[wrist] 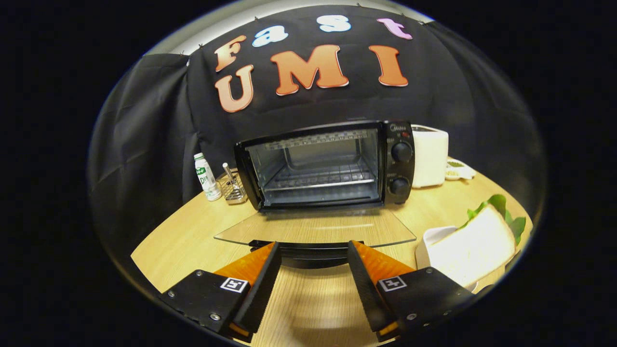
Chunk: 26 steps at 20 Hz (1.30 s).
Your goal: Open the toaster oven, put the food inside, and close the toaster oven door.
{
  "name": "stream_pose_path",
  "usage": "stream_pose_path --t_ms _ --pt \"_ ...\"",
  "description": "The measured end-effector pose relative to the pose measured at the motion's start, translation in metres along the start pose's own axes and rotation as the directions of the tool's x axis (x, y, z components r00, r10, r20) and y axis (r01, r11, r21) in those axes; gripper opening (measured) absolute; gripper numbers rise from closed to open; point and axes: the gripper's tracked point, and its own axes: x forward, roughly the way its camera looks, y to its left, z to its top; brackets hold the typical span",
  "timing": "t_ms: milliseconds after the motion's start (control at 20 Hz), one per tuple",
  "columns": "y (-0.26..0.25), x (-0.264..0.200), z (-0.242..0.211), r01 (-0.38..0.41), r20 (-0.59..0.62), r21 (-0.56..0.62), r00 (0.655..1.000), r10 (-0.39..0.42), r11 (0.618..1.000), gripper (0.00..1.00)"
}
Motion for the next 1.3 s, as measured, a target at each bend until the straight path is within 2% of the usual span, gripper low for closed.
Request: stream_pose_path --t_ms 300,600,750,850,1000,1100,1200,1300 --pt "-0.003 0.008 -0.028 -0.032 -0.117 0.135 0.992 0.048 0.99 0.78" --pt "-0.003 0.002 -0.019 -0.059 -0.076 0.112 0.995 0.067 0.992 0.78" --pt "-0.008 -0.004 -0.015 -0.061 -0.086 0.14 0.994 0.073 0.988 0.82" --pt "-0.003 -0.014 -0.007 -0.093 -0.084 0.161 0.991 0.108 0.983 0.84" --pt "-0.001 -0.037 0.014 -0.144 -0.056 0.12 0.987 0.152 0.982 0.85" --pt "-0.015 -0.049 0.034 -0.127 -0.036 0.053 0.991 0.129 0.991 0.87" --pt "-0.036 -0.063 0.05 -0.085 -0.031 -0.003 0.996 0.085 0.996 0.94" --pt "-0.054 -0.075 0.069 -0.061 -0.02 -0.006 0.998 0.061 0.998 0.96"
